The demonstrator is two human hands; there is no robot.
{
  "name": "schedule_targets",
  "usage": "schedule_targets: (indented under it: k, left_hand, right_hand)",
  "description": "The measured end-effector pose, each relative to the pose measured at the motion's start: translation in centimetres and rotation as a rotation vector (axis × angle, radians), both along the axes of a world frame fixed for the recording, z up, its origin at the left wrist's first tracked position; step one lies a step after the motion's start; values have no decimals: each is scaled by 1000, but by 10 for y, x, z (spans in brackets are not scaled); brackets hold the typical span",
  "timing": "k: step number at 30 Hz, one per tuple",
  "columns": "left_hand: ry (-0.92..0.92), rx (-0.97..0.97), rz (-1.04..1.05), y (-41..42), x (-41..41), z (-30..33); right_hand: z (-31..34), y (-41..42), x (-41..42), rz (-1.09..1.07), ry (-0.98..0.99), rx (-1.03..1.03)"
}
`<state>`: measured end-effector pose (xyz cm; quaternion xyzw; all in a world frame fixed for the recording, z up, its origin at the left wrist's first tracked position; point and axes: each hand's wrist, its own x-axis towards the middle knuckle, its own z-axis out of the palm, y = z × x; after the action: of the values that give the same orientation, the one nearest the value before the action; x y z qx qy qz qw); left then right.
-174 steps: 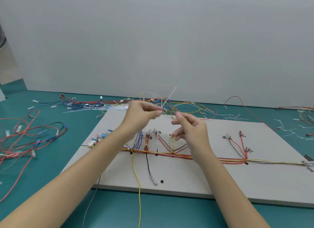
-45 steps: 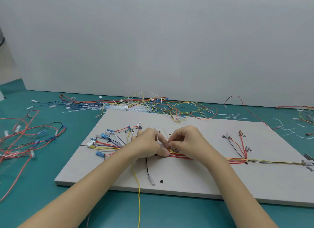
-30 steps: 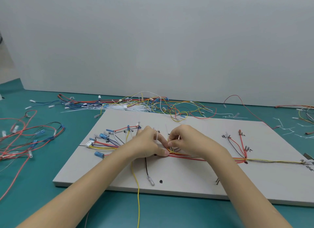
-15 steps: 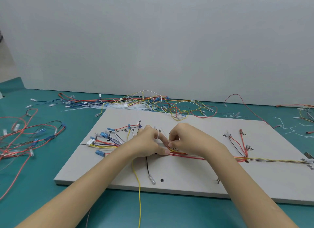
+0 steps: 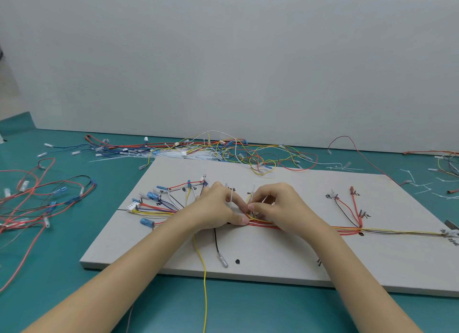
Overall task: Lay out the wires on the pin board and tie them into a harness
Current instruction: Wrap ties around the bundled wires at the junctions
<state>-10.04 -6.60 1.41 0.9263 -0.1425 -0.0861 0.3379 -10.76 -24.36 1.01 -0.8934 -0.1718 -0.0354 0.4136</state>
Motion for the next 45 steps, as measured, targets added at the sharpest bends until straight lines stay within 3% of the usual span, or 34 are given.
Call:
schedule_targets:
  k: [5,13,26,36,45]
  left_hand:
    - [-6,-11,-10,0,-1,0]
    - [2,-2,-6,1,0,-2]
    - [17,-30,-15,1,1,1]
    - [22,-42,-13,1,3,-1]
    - [31,-62,-14,2,4,-3]
  right_hand:
    - [4,-3,0,-10,55,60]
    - [9,2,2,-1,33,-172]
    - [28,11,16,90,157,-450]
    - [28,10,16,81,166,-378]
    - [22,4,10,75,161,-158]
